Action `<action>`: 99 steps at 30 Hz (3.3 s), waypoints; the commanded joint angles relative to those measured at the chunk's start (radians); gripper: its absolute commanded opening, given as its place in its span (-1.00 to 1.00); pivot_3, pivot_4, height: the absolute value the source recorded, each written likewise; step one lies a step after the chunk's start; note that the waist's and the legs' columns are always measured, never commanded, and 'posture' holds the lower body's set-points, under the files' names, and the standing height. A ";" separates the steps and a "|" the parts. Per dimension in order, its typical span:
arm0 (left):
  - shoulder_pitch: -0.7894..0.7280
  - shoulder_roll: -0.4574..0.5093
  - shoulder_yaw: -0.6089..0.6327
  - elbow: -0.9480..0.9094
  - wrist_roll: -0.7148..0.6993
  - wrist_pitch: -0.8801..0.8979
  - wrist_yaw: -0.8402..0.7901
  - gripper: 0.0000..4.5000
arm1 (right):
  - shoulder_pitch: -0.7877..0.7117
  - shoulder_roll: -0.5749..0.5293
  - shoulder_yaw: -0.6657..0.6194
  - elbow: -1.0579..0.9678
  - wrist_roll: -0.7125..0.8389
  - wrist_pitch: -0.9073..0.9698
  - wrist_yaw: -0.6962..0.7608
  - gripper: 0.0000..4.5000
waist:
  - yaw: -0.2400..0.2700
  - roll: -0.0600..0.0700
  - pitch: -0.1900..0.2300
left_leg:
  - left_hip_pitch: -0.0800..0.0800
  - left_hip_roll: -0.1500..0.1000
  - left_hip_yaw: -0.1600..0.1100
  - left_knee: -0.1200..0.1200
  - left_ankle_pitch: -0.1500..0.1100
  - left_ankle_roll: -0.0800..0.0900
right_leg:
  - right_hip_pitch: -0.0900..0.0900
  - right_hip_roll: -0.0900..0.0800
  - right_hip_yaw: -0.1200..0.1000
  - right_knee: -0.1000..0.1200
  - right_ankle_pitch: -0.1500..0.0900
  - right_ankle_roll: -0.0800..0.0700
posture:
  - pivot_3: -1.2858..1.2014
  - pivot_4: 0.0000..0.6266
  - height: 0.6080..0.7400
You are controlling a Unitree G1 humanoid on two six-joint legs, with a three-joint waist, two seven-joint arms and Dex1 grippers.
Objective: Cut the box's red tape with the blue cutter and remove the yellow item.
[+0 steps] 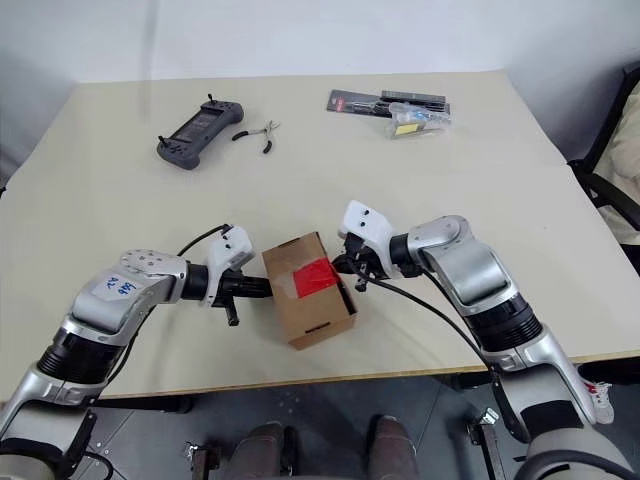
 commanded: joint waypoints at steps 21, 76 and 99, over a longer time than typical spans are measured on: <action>-0.177 0.032 0.094 0.253 0.081 -0.208 -0.078 -1.00 | 0.067 -0.108 -0.131 -0.131 -0.064 0.029 -0.151 -0.99 | 0.000 0.000 0.000 | -0.001 0.000 0.000 0.000 0.000 -0.001 | -0.001 0.000 0.000 0.001 0.000 0.000 | 0.03 -0.52 1.00; -0.164 -0.117 0.028 0.207 0.041 -0.146 -0.146 -1.00 | 0.319 0.022 -0.460 -0.198 0.388 0.546 -0.375 0.98 | 0.002 -0.004 -0.003 | 0.003 0.000 0.001 0.001 0.001 0.000 | 0.002 0.000 0.002 0.003 0.001 -0.001 | 0.03 -0.52 1.00; -0.086 -0.026 0.053 0.191 0.048 -0.143 -0.163 -1.00 | 0.059 0.159 -0.209 0.256 0.347 0.491 -0.242 0.98 | -0.041 -0.006 -0.016 | 0.020 0.004 0.005 -0.006 0.001 -0.004 | 0.010 0.005 0.008 0.004 0.002 -0.004 | 0.03 -0.52 1.00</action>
